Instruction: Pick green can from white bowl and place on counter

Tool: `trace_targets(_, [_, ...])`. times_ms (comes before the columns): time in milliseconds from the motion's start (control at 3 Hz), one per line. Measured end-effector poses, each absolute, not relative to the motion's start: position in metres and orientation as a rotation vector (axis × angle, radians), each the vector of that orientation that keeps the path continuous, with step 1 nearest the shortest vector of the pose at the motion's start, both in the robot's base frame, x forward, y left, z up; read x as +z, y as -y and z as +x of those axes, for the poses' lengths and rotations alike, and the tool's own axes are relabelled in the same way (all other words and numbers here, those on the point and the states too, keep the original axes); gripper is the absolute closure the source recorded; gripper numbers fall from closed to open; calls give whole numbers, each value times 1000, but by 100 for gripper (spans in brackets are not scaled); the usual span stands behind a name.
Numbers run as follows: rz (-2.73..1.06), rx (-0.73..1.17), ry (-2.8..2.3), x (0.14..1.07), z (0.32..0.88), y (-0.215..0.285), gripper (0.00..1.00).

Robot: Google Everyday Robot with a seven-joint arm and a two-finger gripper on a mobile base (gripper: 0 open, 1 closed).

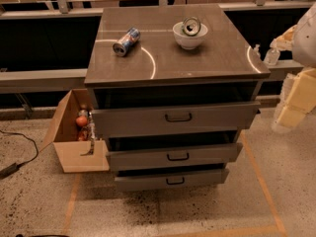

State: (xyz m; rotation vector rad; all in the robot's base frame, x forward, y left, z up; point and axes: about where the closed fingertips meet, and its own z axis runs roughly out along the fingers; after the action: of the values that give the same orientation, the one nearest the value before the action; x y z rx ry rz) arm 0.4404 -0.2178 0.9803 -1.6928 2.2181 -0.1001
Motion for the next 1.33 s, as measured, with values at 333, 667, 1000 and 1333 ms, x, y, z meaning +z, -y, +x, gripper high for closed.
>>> trace_targets(333, [-1536,-57,-2192,987,465,236,0])
trace_targets(667, [-1390,5,-2089,996,519,242,0])
trace_targets(1000, [-1339,101,-1940,1009,594,226,0])
trace_targets(1333, [-1335,157,-1790,1011,667,200,0])
